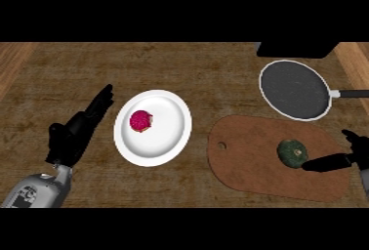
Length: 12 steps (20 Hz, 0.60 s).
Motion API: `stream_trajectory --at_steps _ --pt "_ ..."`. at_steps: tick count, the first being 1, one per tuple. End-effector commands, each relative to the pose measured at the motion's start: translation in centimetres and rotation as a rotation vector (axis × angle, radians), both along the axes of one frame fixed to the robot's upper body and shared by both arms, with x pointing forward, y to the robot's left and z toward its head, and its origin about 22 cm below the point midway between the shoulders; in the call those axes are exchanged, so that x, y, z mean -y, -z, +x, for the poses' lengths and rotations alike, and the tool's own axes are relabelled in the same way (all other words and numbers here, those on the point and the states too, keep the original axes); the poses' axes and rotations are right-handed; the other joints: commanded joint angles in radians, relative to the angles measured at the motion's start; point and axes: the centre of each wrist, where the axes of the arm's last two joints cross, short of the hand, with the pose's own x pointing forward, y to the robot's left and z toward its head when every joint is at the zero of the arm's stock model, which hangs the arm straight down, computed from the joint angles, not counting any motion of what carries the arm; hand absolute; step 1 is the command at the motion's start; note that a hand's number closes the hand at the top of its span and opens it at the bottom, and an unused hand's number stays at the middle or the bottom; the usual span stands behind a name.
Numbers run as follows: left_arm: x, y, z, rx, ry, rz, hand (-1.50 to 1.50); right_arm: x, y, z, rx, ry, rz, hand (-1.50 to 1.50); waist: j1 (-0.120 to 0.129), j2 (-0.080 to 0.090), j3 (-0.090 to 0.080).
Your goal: Pick the squash from the cutting board and place it in the pan
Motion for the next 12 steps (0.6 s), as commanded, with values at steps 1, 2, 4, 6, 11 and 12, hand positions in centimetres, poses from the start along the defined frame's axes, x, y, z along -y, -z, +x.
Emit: stream_trajectory --at_steps 1,2,4,6,11,12 --pt "0.4 0.6 -0.8 0.003 0.017 0.003 0.0 -1.7 -2.6 3.2 -0.217 -0.04 0.073 -1.5 0.012 0.001 0.002" --pt "0.0 0.3 0.0 0.014 -0.011 0.002 0.0 -2.6 -2.9 3.5 -0.237 -0.04 0.109 -1.5 0.001 0.001 0.001" --pt "0.0 0.3 -0.3 0.012 -0.002 -0.005 0.0 -2.4 -3.3 4.9 -0.271 -0.049 0.129 -1.5 0.007 0.002 0.002" --pt "1.0 -0.1 1.2 -0.007 0.008 0.004 0.0 -4.7 -3.6 5.9 -0.294 -0.052 0.114 -1.5 -0.005 0.004 0.001" --pt "-1.2 -1.0 0.4 0.013 -0.006 -0.003 0.0 -5.0 -3.1 6.7 -0.337 -0.023 0.067 -1.5 -0.01 -0.003 0.002" --pt "0.7 -1.7 0.9 0.002 -0.003 0.005 0.0 -5.2 -2.2 7.2 -0.349 -0.018 0.06 -1.5 -0.008 -0.001 0.003"
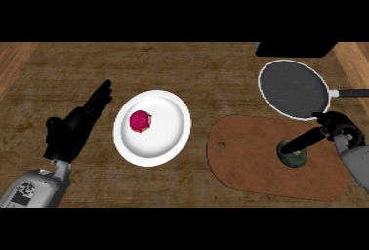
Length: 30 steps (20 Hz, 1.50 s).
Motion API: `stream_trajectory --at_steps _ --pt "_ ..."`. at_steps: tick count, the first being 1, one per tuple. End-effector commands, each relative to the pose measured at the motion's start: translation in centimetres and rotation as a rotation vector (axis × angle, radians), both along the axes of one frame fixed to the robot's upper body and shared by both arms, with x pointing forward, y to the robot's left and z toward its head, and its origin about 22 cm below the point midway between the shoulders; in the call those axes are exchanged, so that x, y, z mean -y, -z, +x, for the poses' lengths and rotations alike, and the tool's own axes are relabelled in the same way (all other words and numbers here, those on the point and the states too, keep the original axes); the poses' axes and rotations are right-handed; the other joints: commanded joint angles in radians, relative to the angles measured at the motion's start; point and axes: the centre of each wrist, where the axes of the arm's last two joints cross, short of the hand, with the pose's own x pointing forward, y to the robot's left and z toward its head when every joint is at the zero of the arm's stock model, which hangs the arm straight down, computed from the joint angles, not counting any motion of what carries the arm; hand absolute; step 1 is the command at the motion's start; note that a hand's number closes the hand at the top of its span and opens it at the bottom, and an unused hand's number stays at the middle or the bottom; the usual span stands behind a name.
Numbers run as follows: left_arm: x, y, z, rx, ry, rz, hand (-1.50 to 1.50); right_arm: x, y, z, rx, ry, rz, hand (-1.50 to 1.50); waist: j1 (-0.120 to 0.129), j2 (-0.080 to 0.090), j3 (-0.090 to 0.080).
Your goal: Pick the squash from the cutting board and place it in the pan
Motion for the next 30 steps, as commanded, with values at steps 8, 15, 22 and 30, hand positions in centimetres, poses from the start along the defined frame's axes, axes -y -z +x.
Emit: stream_trajectory --at_steps 8,15,22,30 --pt "-0.6 0.5 -1.2 0.003 -0.021 0.008 0.0 -2.2 2.2 0.6 -0.259 0.071 -0.081 -1.5 -0.015 -0.004 0.001" --pt "-1.4 1.3 -1.1 -0.003 -0.013 -0.02 0.0 -1.2 4.3 0.8 -0.245 0.085 -0.097 -1.5 -0.018 -0.001 0.001" --pt "-1.5 -0.1 -1.1 0.004 -0.03 0.008 0.0 -2.0 6.1 -0.5 -0.262 0.049 -0.045 -1.5 -0.022 -0.004 0.002" --pt "-0.8 2.2 -1.7 -0.005 -0.019 0.005 0.0 -2.8 7.6 -0.6 -0.27 -0.063 -0.009 1.5 -0.019 -0.002 0.001"
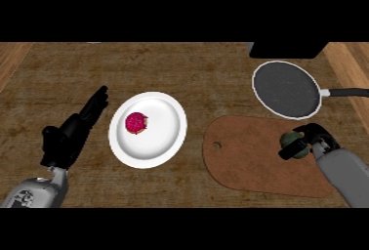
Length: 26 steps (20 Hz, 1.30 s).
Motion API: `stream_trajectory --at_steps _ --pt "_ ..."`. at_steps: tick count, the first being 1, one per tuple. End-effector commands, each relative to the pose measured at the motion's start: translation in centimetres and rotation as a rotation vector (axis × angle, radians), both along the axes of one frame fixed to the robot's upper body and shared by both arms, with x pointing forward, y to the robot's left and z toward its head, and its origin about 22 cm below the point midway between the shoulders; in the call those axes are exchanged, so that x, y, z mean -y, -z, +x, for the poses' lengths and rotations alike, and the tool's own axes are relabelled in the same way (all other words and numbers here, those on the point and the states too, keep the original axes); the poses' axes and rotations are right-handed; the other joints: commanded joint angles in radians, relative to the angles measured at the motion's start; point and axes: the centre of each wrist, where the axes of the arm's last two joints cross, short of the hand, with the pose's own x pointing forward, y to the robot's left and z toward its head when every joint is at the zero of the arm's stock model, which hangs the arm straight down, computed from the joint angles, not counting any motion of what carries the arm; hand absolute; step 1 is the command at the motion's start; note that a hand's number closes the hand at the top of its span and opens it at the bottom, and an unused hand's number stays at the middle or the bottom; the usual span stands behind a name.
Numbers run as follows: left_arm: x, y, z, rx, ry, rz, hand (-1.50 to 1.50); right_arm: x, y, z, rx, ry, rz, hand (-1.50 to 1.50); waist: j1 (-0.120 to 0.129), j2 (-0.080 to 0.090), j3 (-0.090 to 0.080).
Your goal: Pick the squash from the cutting board and place it in the pan
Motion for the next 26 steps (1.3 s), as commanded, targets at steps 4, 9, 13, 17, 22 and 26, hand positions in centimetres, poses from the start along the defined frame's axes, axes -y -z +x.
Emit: stream_trajectory --at_steps 4,9,13,17,22,26 --pt "-0.5 0.6 0.4 -0.024 0.009 -0.003 0.0 -2.0 -0.6 0.2 -0.116 0.022 -0.002 1.5 -0.004 0.011 0.021" --pt "-0.2 0.0 -1.5 -0.001 -0.006 -0.003 0.0 -1.7 -1.6 0.3 -0.01 0.047 -0.114 1.5 0.001 0.009 0.021" --pt "-0.2 0.2 -0.2 -0.012 -0.003 0.002 0.0 -9.9 -2.8 -2.9 0.37 -0.648 -0.066 1.5 0.004 -0.005 0.021" --pt "0.5 0.4 -0.4 -0.026 0.0 -0.003 0.0 -13.9 -5.1 -6.2 0.625 -1.026 -0.078 1.5 -0.011 -0.012 0.022" --pt "0.0 1.4 -1.1 -0.03 -0.045 -0.007 0.0 -14.2 -8.9 -9.3 1.031 -1.028 -0.21 1.5 -0.038 -0.009 0.021" --pt "-1.2 1.4 -1.1 -0.031 -0.046 0.003 0.0 -12.8 -11.3 -13.7 1.179 -0.955 -0.181 1.5 -0.039 0.0 0.021"
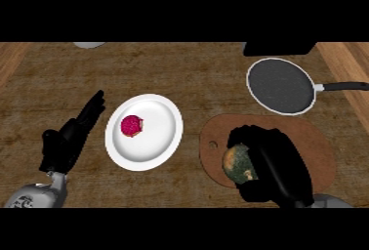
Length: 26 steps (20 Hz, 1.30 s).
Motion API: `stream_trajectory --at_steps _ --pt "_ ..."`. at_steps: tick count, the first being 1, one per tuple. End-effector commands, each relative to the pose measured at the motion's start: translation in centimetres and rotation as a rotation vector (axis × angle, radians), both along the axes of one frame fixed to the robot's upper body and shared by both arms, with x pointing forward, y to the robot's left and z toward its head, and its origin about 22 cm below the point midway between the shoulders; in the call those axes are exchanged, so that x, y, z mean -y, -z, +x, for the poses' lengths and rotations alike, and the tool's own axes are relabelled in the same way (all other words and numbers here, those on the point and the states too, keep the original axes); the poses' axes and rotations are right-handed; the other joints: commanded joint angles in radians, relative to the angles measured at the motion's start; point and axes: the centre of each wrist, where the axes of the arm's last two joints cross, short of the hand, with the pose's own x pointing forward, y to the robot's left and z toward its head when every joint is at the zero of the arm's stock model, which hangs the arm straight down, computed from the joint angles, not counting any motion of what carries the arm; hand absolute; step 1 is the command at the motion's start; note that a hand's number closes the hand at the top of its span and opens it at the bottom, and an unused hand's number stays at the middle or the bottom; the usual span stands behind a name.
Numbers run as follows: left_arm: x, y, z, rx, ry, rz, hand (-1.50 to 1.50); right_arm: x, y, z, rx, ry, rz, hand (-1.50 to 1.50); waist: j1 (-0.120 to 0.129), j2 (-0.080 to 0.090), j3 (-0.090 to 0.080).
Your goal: Pick the squash from the cutting board and place it in the pan
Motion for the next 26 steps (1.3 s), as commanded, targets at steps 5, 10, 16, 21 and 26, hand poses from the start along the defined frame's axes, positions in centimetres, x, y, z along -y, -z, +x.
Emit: stream_trajectory --at_steps 5,10,16,21,26 --pt "-1.3 -1.0 0.7 0.03 0.013 0.007 0.0 2.8 -2.5 -4.0 0.175 0.1 0.134 1.5 0.026 0.017 0.0" --pt "0.0 -1.5 -0.3 0.015 0.035 -0.008 0.0 5.7 0.0 -1.2 0.164 0.169 0.275 1.5 0.038 0.019 0.001" --pt "1.6 -1.6 1.5 0.03 0.052 0.0 0.0 9.8 3.3 5.9 0.201 0.221 0.339 1.5 0.05 0.025 0.002" --pt "0.7 -1.0 1.2 0.031 0.066 -0.006 0.0 13.1 3.1 10.6 0.229 0.271 0.25 1.5 0.056 0.024 0.001" --pt "0.4 0.3 -0.6 0.015 0.051 -0.004 0.0 16.3 7.1 12.8 0.266 0.313 0.245 1.5 0.065 0.026 0.002"
